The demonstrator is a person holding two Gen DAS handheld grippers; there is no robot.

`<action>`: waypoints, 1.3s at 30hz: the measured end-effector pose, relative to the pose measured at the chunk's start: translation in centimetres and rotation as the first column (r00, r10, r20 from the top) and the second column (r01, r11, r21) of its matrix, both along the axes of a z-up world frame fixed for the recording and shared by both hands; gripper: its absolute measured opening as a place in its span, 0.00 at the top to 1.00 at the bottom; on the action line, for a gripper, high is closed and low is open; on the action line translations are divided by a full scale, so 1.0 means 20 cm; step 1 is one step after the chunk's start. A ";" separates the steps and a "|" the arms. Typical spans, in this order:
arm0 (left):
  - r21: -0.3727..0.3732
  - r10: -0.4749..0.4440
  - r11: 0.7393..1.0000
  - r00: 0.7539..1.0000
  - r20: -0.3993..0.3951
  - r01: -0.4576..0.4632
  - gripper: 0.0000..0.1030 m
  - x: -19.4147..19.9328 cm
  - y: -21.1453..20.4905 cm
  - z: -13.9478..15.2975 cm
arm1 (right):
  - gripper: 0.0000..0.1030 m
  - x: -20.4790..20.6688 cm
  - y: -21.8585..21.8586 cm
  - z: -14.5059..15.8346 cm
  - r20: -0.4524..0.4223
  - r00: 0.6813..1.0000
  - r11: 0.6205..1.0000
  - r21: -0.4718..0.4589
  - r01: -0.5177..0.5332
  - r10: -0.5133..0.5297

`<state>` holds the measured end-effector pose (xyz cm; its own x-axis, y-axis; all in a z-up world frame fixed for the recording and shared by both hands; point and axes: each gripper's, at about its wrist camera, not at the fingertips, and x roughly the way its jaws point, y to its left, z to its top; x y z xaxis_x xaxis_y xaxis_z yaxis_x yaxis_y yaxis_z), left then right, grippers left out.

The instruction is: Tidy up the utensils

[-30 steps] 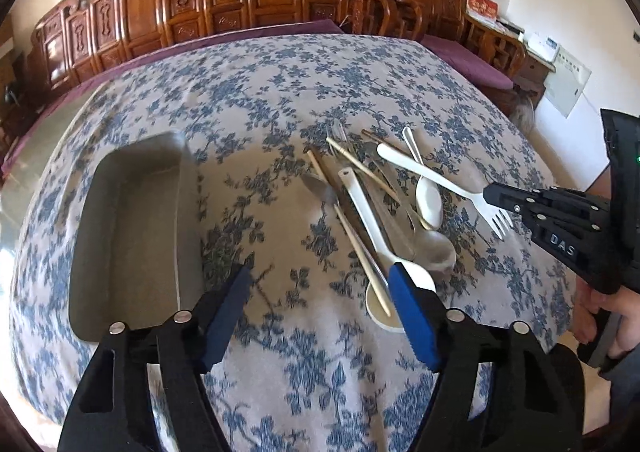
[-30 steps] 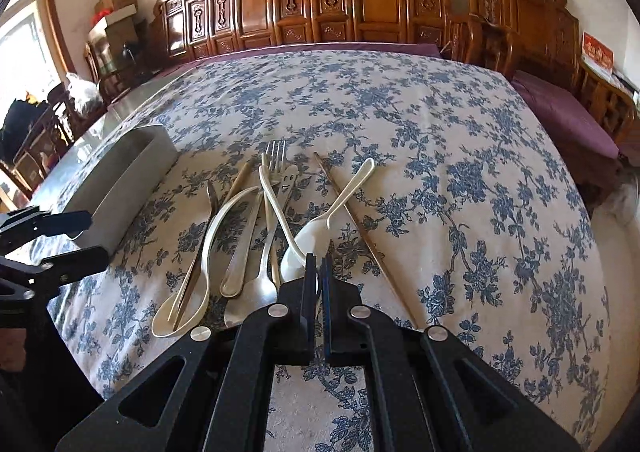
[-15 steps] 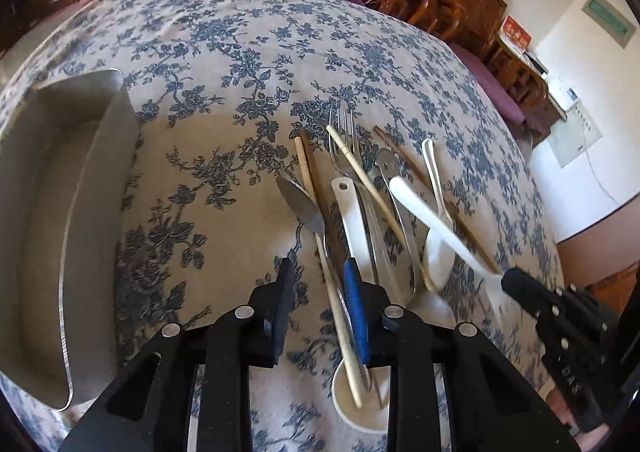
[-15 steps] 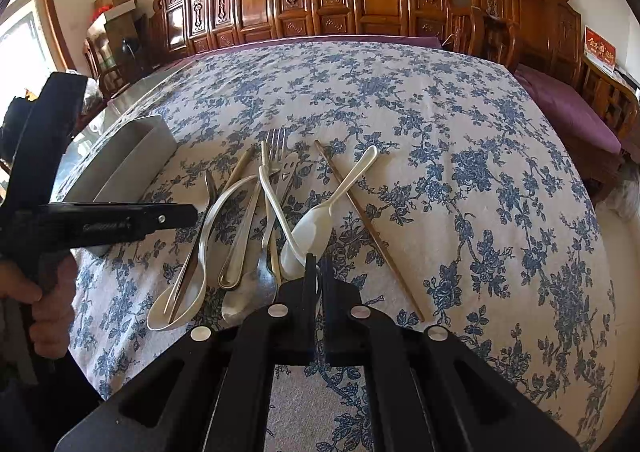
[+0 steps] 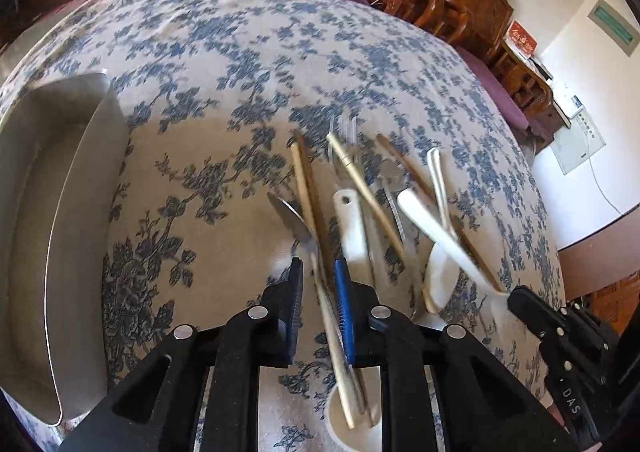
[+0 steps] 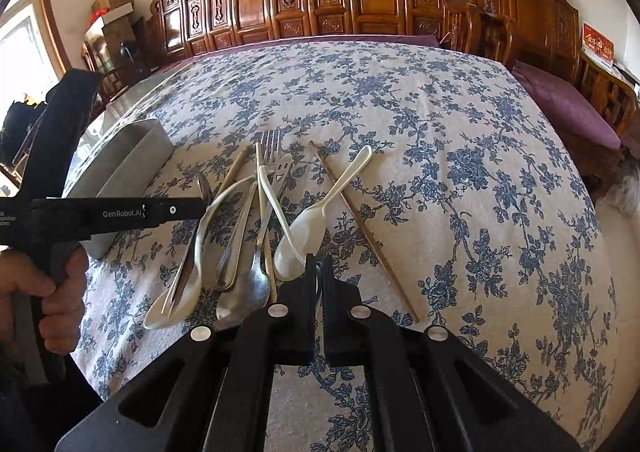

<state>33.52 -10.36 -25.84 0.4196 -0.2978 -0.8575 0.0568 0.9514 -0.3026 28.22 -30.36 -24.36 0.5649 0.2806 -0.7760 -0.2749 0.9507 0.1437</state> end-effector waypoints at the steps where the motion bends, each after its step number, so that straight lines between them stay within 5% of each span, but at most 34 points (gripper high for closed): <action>1: -0.004 0.005 1.000 1.000 -0.006 -0.005 0.85 0.00 0.01 -0.01 | 0.97 0.00 0.00 0.00 0.001 1.000 1.000 0.000 0.001 -0.001; 8: -0.009 0.005 1.000 1.000 -0.008 -0.005 0.96 -0.01 0.00 -0.05 | 0.97 0.00 -0.01 0.00 0.002 1.000 1.000 -0.006 0.003 -0.003; 27: 0.022 -0.032 0.999 0.995 0.089 0.031 0.99 -0.06 0.01 0.09 | 0.97 0.00 0.01 0.00 0.005 1.000 1.000 -0.014 0.003 -0.003; 39: 0.034 -0.033 0.999 0.977 0.210 0.026 0.99 -0.17 0.17 0.40 | 0.97 -0.04 0.13 0.11 0.048 0.999 1.000 -0.009 -0.022 0.022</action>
<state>30.03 -6.90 -17.89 0.5830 -0.2875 -0.7599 0.1441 0.9570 -0.2516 27.50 -27.79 -22.16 0.5956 0.2868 -0.7504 -0.3024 0.9454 0.1214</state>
